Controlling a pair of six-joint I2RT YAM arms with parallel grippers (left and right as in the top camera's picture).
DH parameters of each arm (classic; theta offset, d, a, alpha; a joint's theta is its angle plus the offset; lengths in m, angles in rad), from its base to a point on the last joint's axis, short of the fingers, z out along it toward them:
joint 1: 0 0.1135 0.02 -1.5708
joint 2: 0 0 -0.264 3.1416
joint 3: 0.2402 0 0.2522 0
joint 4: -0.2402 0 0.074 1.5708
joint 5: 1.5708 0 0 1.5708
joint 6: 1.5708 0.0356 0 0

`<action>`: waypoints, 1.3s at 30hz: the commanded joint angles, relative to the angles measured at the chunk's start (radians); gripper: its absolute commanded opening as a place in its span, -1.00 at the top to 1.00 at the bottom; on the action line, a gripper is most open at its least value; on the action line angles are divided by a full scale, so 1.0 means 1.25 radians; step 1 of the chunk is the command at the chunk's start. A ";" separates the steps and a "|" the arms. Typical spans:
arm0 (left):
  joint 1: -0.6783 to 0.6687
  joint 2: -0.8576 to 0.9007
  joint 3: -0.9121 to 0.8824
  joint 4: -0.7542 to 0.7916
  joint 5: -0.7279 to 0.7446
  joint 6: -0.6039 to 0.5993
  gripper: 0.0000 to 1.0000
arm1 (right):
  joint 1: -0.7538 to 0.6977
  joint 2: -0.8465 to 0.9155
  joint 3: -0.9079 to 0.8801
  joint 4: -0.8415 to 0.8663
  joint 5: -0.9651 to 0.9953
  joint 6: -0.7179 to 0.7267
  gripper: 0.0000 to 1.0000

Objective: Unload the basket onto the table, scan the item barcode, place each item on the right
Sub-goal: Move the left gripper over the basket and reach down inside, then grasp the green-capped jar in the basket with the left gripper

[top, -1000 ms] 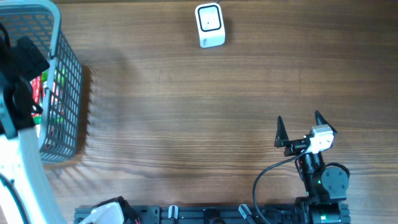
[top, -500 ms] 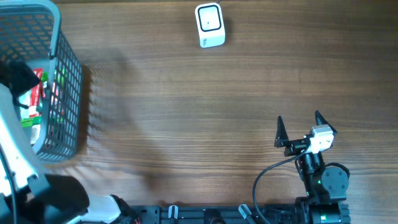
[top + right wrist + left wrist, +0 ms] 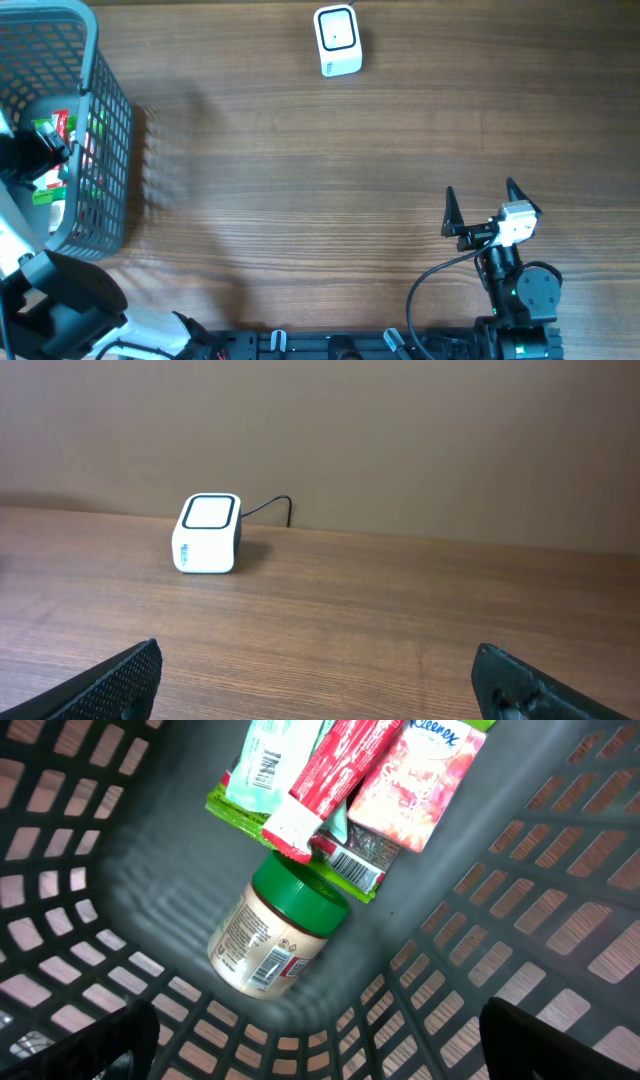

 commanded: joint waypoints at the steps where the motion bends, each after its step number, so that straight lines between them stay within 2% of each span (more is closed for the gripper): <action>1: 0.012 0.020 -0.026 0.007 0.033 0.036 -1.00 | -0.005 -0.005 -0.001 0.005 -0.013 -0.014 -1.00; 12: 0.032 0.046 -0.198 0.107 0.009 0.161 -1.00 | -0.005 -0.005 -0.001 0.004 -0.013 -0.014 -0.99; 31: 0.079 0.118 -0.242 0.181 0.004 0.161 -1.00 | -0.005 -0.005 -0.001 0.004 -0.013 -0.014 -0.99; 36: 0.079 0.151 -0.242 0.178 0.003 0.161 -0.93 | -0.005 -0.005 -0.001 0.004 -0.013 -0.014 -0.99; 39: 0.079 0.164 -0.242 0.181 0.003 0.161 -0.81 | -0.005 -0.005 -0.001 0.004 -0.013 -0.014 -1.00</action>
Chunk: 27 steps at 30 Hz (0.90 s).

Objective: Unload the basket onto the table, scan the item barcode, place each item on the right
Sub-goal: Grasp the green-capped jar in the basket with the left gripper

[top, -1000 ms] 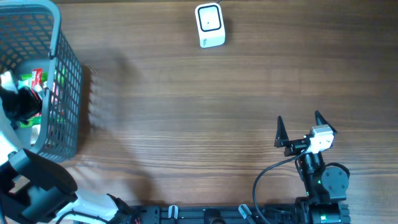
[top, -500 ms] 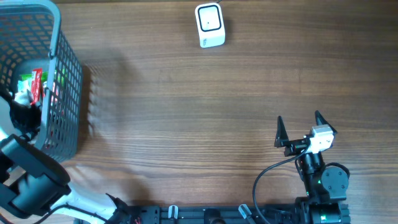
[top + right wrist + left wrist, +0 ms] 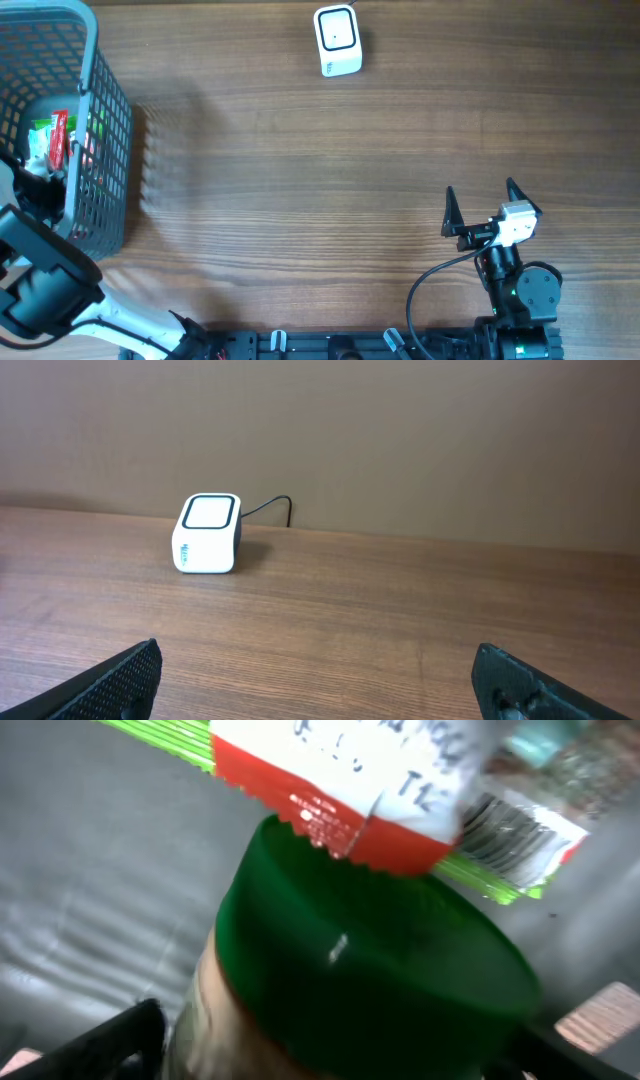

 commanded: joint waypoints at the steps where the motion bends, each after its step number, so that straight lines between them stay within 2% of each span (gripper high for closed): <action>1: 0.004 0.024 -0.005 0.003 0.000 0.010 -0.81 | -0.005 -0.004 -0.001 0.004 -0.013 -0.014 -0.99; 6: 0.004 0.039 -0.005 0.007 0.000 0.010 -0.68 | -0.005 -0.004 -0.001 0.004 -0.013 -0.014 -0.99; 9: 0.004 0.039 -0.005 0.021 0.013 0.008 -0.68 | -0.005 -0.004 -0.001 0.004 -0.013 -0.014 -1.00; 11: 0.004 0.039 -0.005 0.031 0.038 0.007 -1.00 | -0.005 -0.004 -0.001 0.004 -0.013 -0.014 -0.99; 27: 0.004 0.037 -0.003 0.075 0.064 0.007 -1.00 | -0.005 -0.004 -0.001 0.005 -0.013 -0.014 -0.99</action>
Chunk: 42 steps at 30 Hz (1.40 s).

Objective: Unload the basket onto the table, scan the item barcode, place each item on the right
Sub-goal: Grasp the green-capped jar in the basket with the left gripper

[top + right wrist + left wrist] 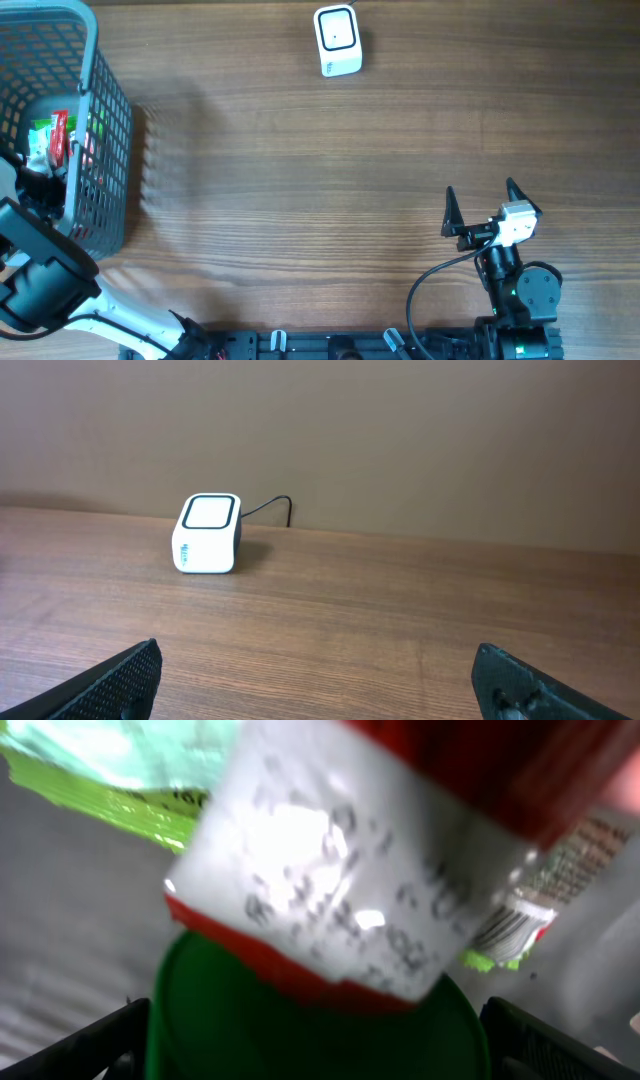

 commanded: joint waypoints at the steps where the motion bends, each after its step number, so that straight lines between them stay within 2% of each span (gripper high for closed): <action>1: 0.004 0.009 -0.002 0.017 0.022 0.004 -1.00 | -0.005 -0.004 -0.001 0.004 -0.013 -0.014 -0.99; 6: 0.004 0.009 -0.002 0.026 0.027 0.005 -0.99 | -0.005 -0.004 -0.001 0.004 -0.013 -0.014 -1.00; 12: 0.004 0.009 -0.002 0.031 0.027 0.005 -0.56 | -0.005 -0.004 -0.001 0.005 -0.013 -0.014 -0.99; 31: 0.004 0.009 0.004 0.038 0.027 0.005 -0.24 | -0.005 -0.004 -0.001 0.005 -0.013 -0.014 -1.00; 34: 0.004 0.008 0.022 0.020 0.027 0.004 -0.29 | -0.005 -0.004 -0.001 0.004 -0.013 -0.014 -0.99; 37: 0.004 0.008 0.021 0.006 0.027 0.004 -0.53 | -0.005 -0.004 -0.001 0.004 -0.013 -0.014 -1.00; 42: 0.004 0.008 0.021 -0.014 0.027 0.003 -0.57 | -0.005 -0.004 -0.001 0.004 -0.013 -0.014 -1.00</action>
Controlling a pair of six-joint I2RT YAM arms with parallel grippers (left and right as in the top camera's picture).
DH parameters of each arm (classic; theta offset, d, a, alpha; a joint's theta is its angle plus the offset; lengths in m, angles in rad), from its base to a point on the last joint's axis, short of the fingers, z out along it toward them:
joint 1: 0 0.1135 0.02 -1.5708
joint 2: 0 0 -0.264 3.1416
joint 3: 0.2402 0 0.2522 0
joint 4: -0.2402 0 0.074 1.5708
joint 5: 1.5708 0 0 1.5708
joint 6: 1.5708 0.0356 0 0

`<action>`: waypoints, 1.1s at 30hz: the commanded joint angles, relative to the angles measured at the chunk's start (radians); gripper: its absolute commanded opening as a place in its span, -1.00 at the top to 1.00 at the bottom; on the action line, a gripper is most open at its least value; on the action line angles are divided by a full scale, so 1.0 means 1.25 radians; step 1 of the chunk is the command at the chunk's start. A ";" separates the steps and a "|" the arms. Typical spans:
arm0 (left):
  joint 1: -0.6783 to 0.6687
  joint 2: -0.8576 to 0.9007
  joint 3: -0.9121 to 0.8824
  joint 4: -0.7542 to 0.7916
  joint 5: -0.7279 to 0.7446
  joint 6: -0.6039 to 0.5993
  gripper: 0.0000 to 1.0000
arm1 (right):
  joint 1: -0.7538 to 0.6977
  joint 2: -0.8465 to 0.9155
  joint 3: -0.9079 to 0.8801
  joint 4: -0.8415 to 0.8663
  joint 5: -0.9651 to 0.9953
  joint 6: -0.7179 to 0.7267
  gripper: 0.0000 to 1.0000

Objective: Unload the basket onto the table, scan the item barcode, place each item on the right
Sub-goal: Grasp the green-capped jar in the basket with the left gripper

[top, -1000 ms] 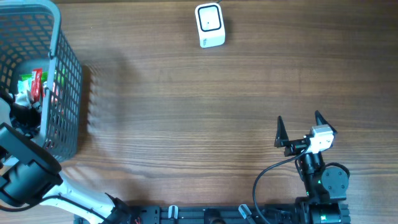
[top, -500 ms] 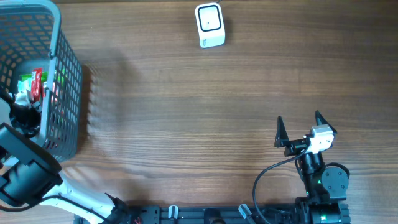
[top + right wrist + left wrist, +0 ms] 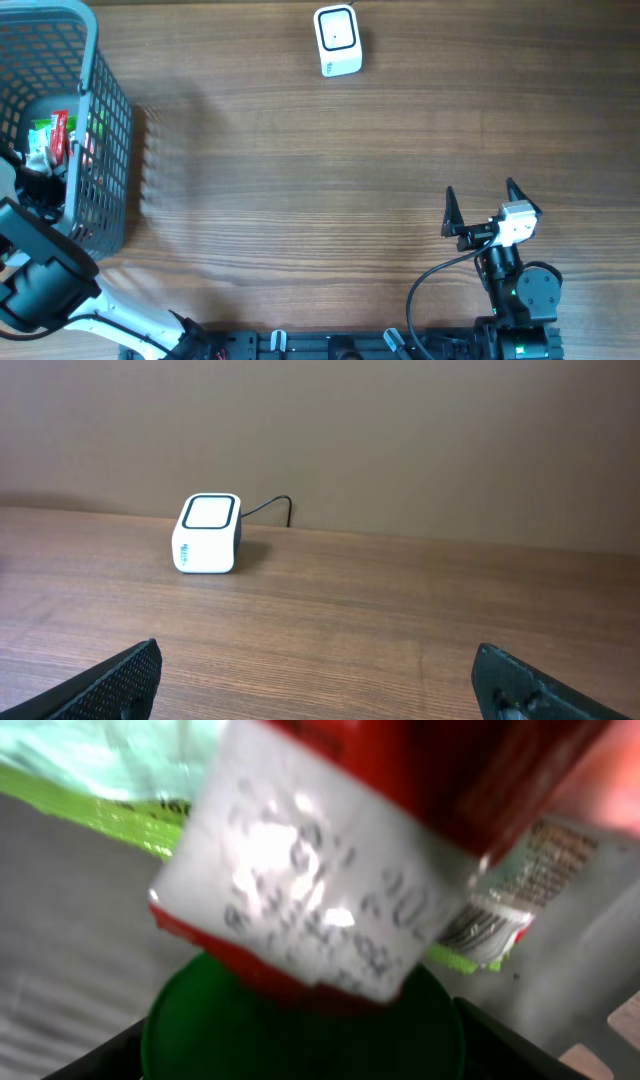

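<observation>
Deep in the grey basket (image 3: 108, 110), my left gripper (image 3: 300, 1032) sits around the green lid (image 3: 215, 1030) of a jar. Its fingers (image 3: 120, 1045) lie against both sides of the lid, shut on it. A red and white sachet (image 3: 320, 890) lies over the lid's top edge, above a green packet (image 3: 90, 815) and a barcoded wrapper (image 3: 490, 925). From overhead the jar is hidden under my left arm (image 3: 38, 185). The white scanner (image 3: 337, 40) stands at the far table edge. My right gripper (image 3: 480, 205) rests open near the front right, facing the scanner (image 3: 207, 532).
The basket's mesh walls close in tightly around my left wrist, and its contents are crowded together. A black cable (image 3: 265, 508) runs back from the scanner. Bare wooden tabletop (image 3: 320, 200) stretches between the basket and the right arm.
The left fingers now stand a little closer in, against the green lid, and the lid sits slightly lower and more to the left in that view. The right arm and scanner are unchanged.
My left gripper first hung open above the basket's contents, the jar lying in full view under the packets. Then it was low, close to the green lid, and later straddled it. Now its fingers rest on the lid. The right arm stayed still.
</observation>
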 commanded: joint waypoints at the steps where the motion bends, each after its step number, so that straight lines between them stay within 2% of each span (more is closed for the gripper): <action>1: 0.004 0.008 0.017 -0.009 0.010 -0.003 -0.59 | -0.005 -0.004 -0.001 0.004 -0.013 -0.014 -1.00; 18: 0.004 0.009 -0.013 0.011 0.010 -0.041 -0.69 | -0.005 -0.004 -0.001 0.004 -0.013 -0.014 -1.00; 25: 0.004 0.009 -0.014 0.016 0.010 -0.041 -0.60 | -0.005 -0.004 -0.001 0.005 -0.013 -0.014 -0.99; 33: 0.004 0.009 -0.014 0.025 0.010 -0.041 -0.40 | -0.005 -0.004 -0.001 0.004 -0.013 -0.014 -0.99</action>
